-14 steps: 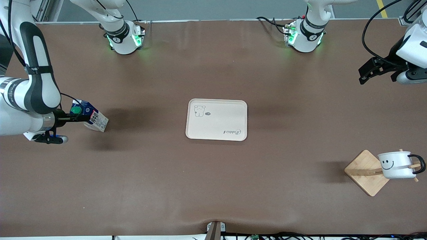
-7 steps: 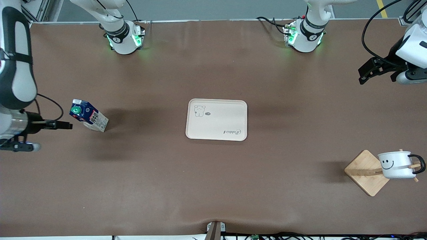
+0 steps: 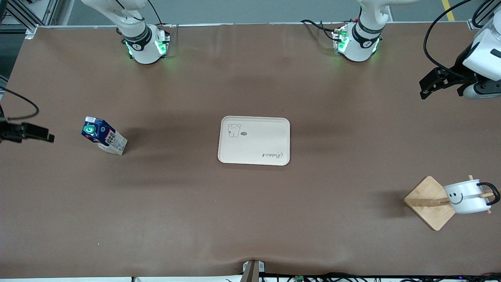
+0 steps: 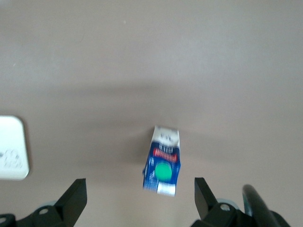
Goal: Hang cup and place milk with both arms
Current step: 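Set the milk carton on the table and lift the right gripper away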
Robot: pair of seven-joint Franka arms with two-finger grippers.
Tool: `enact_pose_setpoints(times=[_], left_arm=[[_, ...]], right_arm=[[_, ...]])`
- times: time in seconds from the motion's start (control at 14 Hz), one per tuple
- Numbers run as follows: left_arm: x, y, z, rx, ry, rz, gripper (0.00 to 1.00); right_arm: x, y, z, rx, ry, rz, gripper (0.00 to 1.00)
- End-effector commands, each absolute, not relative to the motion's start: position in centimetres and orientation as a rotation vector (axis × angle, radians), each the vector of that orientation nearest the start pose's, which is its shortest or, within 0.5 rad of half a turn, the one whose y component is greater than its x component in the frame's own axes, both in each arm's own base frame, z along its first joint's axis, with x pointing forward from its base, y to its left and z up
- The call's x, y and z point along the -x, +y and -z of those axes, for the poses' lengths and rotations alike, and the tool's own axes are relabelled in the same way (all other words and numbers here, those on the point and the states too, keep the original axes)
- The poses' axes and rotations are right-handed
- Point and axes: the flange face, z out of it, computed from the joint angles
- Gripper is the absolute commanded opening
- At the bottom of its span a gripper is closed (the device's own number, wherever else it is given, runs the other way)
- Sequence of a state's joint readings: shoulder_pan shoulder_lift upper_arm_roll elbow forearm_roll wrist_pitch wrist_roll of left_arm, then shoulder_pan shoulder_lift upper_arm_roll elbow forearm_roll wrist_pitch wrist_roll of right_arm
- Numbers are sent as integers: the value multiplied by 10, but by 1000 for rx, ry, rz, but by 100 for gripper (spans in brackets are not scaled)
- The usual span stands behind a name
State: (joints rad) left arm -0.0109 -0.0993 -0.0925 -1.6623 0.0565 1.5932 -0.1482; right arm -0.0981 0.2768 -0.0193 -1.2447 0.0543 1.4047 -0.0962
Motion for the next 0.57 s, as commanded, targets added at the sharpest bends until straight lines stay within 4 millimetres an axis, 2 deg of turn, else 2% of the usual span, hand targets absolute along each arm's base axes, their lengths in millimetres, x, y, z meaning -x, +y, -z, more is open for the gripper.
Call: enact_pose_setpoints(times=[0.0,0.14,0.21,0.29,0.36,0.43,0.5], left_arm=[[-520,-53,-640,3092,-35,75,100],[-520,-54,-639,3092,-31,73,100],[-520,-55,-639,3092,-31,73,100],[-520,-55,-639,3092,-28,73,100],[-520,-55,-640,3092,-29,73,100],[-520,-54,-641,3092,-29,72,100],[-520,-54,-642,3092,-31,75,100]], right_arm=[[-559,-53,-653,3082,66,-229,100],[-526,-31,-672,3085,30,-245,100],[-508,-20,-670,3099,1,-251,100],[-498,-1,-661,3152,-58,-226,100],[-486,7,-657,3179,-92,-184,100],[-480,1,-651,3171,-68,-195,100],[-483,-11,-653,3165,-32,-186,100]])
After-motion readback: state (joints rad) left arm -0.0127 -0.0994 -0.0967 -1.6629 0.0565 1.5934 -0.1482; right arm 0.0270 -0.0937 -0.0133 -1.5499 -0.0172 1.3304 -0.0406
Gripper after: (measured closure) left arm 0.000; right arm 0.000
